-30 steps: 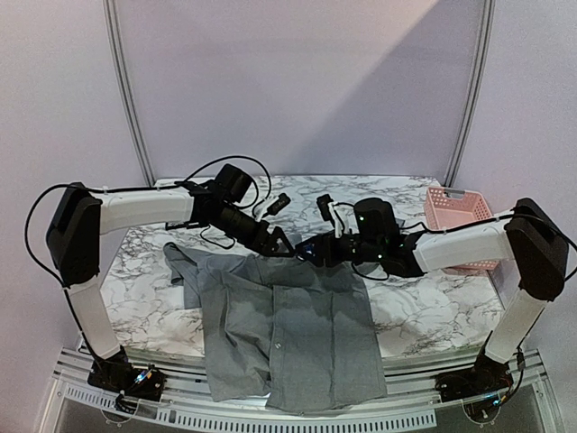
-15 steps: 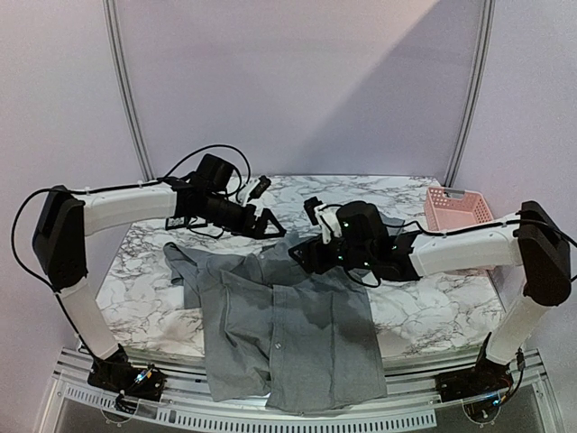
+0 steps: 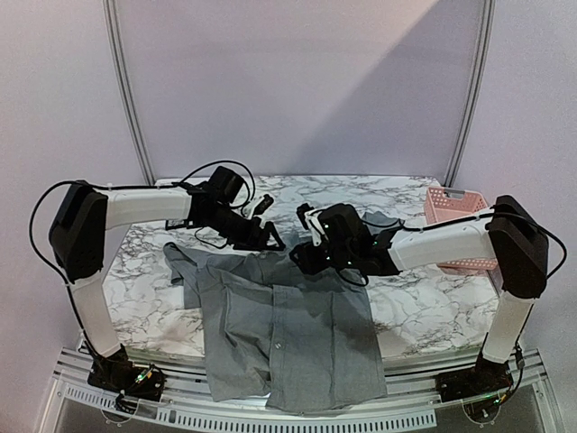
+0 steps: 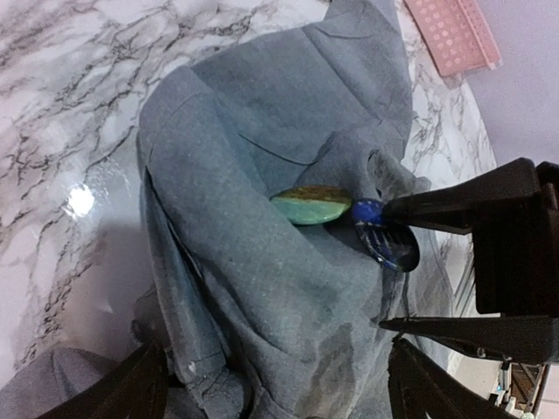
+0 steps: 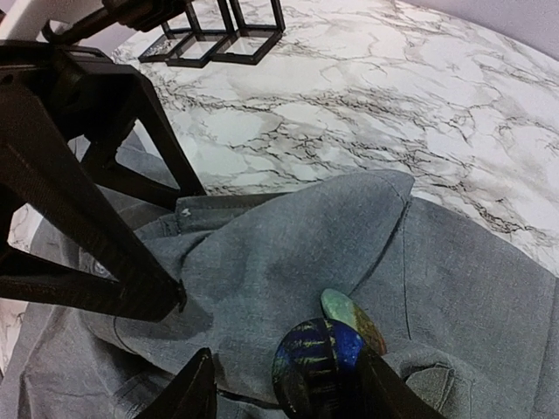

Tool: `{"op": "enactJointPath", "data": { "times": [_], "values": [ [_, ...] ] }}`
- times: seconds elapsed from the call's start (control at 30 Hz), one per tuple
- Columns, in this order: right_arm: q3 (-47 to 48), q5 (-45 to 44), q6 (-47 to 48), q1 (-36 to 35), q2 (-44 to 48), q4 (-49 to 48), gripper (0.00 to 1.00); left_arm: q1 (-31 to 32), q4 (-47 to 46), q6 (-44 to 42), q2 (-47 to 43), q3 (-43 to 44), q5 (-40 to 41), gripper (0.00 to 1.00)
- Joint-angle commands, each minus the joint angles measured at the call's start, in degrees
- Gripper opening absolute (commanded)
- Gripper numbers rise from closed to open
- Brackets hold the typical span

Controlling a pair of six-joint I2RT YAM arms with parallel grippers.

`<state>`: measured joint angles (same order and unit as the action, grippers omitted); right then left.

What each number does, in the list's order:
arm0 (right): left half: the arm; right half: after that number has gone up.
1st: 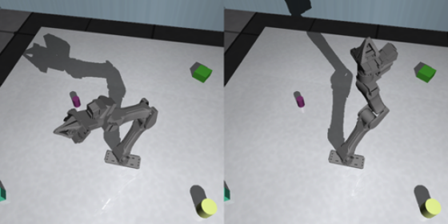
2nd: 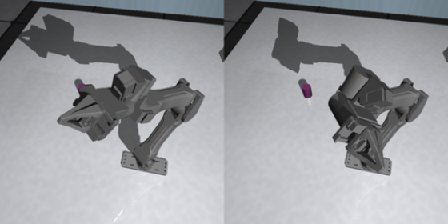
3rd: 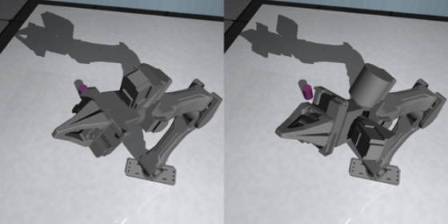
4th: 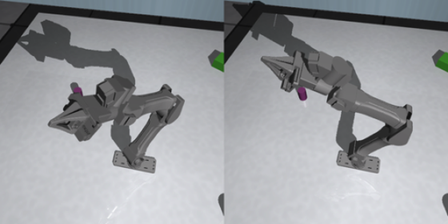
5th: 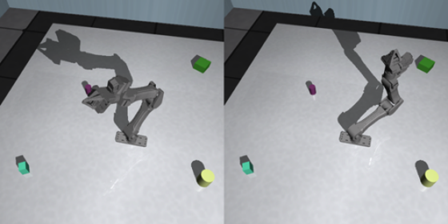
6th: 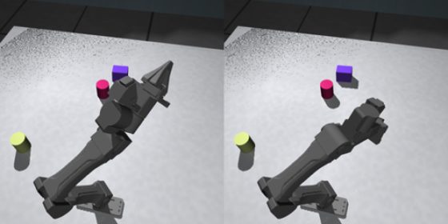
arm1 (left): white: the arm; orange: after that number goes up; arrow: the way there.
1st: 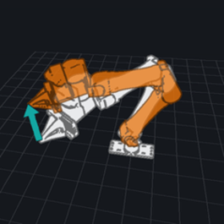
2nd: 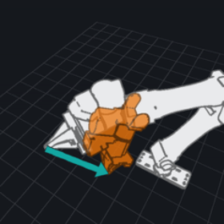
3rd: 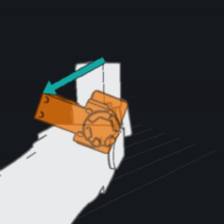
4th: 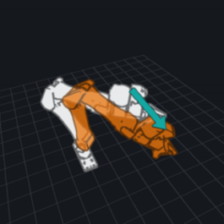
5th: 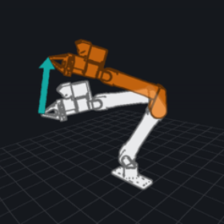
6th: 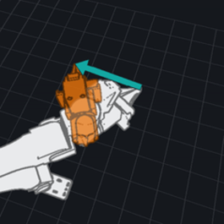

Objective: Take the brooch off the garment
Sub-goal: Pick up the brooch from the crumpled clothing.

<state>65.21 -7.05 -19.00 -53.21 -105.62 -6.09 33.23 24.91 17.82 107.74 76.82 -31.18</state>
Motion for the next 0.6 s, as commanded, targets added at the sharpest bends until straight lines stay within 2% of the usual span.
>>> {"op": "enactJointPath", "data": {
  "times": [0.0,0.13,0.57],
  "values": [
    [2.04,-2.49,0.11,-0.03,-1.96,2.40,0.52,-0.19,1.82,0.36,2.00,1.74,-0.89,0.82],
    [2.87,-3.76,0.19,-0.04,-3.24,2.77,0.46,-0.19,1.48,0.44,2.21,1.73,-1.72,0.77],
    [1.41,-8.90,-0.21,-0.48,-1.95,1.40,0.14,0.62,0.52,-1.20,0.98,1.58,-2.82,0.78]
  ]
}}
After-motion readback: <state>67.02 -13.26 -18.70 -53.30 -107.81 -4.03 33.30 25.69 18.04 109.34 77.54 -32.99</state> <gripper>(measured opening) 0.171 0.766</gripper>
